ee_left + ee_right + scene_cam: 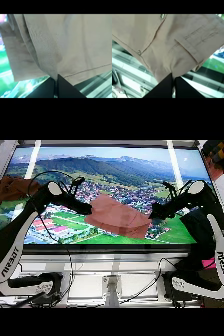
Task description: Fold the clothes and pants, and hang the long-sleeved shirts on hangers.
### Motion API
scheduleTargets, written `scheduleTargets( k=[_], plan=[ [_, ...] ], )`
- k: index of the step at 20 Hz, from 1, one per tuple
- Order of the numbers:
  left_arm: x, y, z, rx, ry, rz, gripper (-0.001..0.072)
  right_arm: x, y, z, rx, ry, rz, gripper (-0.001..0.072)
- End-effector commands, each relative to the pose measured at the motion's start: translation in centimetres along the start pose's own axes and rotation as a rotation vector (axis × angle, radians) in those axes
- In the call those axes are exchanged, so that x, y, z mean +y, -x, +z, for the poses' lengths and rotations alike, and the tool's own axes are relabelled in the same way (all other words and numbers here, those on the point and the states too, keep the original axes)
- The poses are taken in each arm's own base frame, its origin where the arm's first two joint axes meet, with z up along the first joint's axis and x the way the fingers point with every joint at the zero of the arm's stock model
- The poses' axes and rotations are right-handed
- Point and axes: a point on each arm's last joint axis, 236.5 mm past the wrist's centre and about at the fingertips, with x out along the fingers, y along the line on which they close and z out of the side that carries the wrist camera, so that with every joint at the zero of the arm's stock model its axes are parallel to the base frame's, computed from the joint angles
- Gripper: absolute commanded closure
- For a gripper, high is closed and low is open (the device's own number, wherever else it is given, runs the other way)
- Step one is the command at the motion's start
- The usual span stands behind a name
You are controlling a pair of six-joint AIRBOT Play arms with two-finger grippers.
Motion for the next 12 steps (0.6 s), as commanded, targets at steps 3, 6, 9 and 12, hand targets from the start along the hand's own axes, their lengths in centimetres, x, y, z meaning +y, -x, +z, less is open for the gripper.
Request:
scheduleTargets(
  k=[3,6,9,12],
  plan=[
    [2.0,0.1,-1.5,0.062,0.005,0.081,0.0685,0.7,-3.5,-2.0,0.069,0.028,-0.01,0.0689],
    [3.4,-0.3,-1.8,0.082,0.021,0.129,0.0685,0.2,-6.7,-3.1,0.081,0.006,-0.044,0.0689],
    [3.8,-1.6,-2.4,0.12,0.033,0.123,0.0685,-1.7,-8.4,-3.9,0.081,-0.034,-0.104,0.0687],
    [4.3,-2.7,-3.0,0.151,0.045,0.119,0.0669,-2.7,-8.4,-3.6,0.065,-0.064,-0.142,0.0653]
  ],
)
